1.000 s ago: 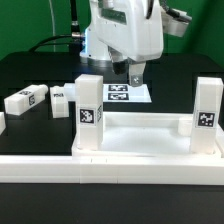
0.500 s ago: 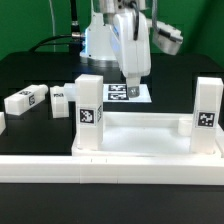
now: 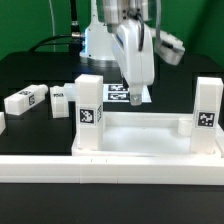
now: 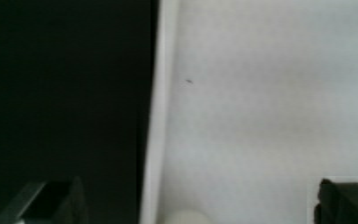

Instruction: Assemble desk

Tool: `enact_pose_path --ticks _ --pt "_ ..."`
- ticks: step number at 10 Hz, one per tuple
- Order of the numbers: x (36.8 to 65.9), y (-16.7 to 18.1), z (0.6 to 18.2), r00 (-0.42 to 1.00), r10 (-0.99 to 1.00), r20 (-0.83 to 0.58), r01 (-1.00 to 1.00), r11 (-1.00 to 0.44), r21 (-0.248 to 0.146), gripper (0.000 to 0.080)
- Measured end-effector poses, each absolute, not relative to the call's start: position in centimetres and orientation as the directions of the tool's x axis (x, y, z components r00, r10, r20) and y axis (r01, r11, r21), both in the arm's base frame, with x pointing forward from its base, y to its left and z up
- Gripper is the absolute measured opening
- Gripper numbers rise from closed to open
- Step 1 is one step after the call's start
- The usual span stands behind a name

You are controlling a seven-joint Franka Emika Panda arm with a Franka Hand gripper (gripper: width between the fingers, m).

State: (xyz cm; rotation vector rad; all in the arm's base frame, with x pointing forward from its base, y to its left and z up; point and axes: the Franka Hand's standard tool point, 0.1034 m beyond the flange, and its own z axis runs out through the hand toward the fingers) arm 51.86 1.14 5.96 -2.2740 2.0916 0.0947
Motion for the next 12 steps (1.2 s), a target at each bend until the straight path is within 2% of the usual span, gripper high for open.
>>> enact_pose_path --ticks 3,7,12 --pt "51.0 1.0 4.1 0.091 -0.994 -0.066 -0.995 -0.093 0.030 0.0649" --pt "50.4 1.2 2.5 0.100 -0.993 -0.060 -0.993 -0.103 0.059 0.0649" --pt "49.9 0.7 1.3 0.123 -0.991 -0.054 -0.989 -0.127 0.078 0.0649"
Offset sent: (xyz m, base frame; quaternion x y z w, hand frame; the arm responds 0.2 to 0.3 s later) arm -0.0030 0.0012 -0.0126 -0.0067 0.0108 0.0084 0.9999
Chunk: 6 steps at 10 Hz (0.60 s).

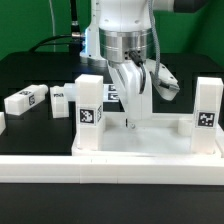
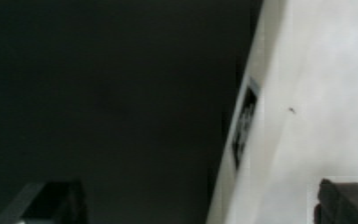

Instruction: Assemble desk

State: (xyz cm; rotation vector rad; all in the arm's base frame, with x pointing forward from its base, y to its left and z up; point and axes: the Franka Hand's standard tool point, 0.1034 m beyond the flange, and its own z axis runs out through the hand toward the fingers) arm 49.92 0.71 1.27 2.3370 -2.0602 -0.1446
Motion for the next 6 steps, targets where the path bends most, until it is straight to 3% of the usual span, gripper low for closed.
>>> enact_pose_path --ticks 2,3,4,5,6 --pt "49.94 0.71 1.24 0.128 -0.990 -0.055 -0.988 -0.132 0.078 0.0405" --pt "49.93 0.72 1.22 0.129 -0.990 -0.055 -0.988 -0.134 0.079 0.0405" --pt "49.91 0.75 1.19 0.131 -0.990 -0.055 -0.988 -0.135 0.079 0.0208" --pt "50.05 0.49 1.25 0.125 -0.991 -0.051 -0.989 -0.129 0.073 0.0091" --pt "50.06 0.31 1.24 0.123 -0.991 -0.049 -0.989 -0.127 0.073 0.0091"
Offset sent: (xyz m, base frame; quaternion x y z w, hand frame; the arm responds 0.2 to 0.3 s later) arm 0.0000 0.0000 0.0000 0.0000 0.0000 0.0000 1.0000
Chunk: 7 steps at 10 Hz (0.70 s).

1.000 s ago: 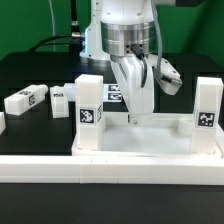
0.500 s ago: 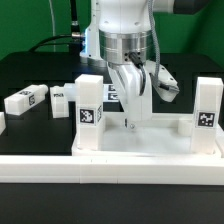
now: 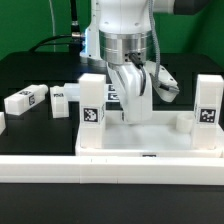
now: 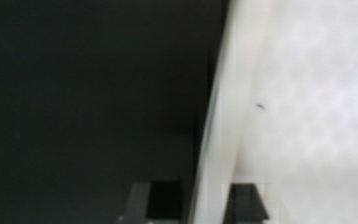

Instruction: Assemble desk

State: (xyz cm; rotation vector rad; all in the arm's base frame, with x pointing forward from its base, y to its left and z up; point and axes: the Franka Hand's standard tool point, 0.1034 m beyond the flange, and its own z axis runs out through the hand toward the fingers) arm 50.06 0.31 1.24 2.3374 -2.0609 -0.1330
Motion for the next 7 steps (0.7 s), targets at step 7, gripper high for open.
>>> enact_pose_path --ticks 7 --pt "50.1 -0.9 1.6 0.204 -0.978 -0.051 -0.976 -0.207 0.070 0.0087"
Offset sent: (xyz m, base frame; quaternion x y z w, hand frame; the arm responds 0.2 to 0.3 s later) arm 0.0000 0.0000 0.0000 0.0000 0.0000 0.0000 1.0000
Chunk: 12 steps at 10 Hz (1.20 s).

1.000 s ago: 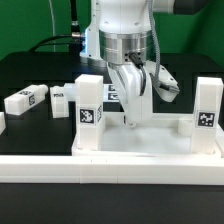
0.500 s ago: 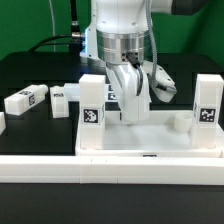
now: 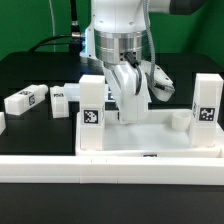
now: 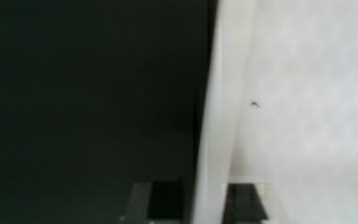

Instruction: Assemble desk

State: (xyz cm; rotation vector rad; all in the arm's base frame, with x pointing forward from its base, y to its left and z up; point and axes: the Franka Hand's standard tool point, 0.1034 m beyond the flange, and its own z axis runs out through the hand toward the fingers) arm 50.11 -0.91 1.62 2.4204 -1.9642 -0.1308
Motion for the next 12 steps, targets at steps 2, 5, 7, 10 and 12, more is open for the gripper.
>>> enact_pose_path --ticks 2,5,7,10,12 --pt "49.7 -2.2 1.9 0.290 -0.955 -0.063 -0.952 -0.294 0.080 0.0085" --pt "49.3 -3.2 1.8 0.470 -0.880 -0.072 -0.877 -0.474 0.074 0.0087" --pt "49.2 -4.1 1.8 0.565 -0.822 -0.073 -0.819 -0.570 0.071 0.0087" --pt "49.5 -5.5 2.3 0.812 -0.578 -0.086 -0.574 -0.816 0.064 0.0083" --pt "49.9 -6.1 2.5 0.896 -0.435 -0.087 -0.433 -0.900 0.044 0.0074"
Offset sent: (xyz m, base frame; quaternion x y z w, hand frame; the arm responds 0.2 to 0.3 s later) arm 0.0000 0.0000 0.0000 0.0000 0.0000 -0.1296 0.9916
